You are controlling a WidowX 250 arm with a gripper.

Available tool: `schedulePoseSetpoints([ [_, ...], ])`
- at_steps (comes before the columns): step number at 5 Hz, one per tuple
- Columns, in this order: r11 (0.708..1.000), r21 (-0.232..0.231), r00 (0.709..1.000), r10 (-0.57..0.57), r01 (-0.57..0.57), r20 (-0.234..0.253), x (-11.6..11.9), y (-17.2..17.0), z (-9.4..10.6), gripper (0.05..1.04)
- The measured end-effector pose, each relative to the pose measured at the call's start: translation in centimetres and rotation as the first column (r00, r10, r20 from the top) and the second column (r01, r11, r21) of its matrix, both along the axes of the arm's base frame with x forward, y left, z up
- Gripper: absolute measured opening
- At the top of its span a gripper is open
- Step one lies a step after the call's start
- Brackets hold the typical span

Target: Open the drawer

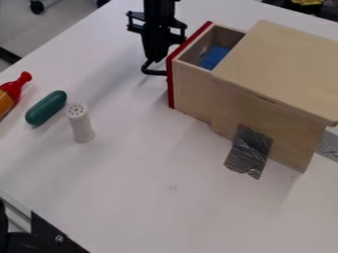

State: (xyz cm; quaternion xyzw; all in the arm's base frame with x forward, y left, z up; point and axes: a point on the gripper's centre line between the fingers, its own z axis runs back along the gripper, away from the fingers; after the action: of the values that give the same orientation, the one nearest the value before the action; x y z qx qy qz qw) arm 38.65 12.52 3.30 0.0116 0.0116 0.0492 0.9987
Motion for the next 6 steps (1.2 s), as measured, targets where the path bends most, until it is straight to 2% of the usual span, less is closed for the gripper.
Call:
schedulePoseSetpoints([
  [6,1.000,0.010,1.000,-0.004,0.004,-0.005,-0.55,0.08,0.27,0.101],
])
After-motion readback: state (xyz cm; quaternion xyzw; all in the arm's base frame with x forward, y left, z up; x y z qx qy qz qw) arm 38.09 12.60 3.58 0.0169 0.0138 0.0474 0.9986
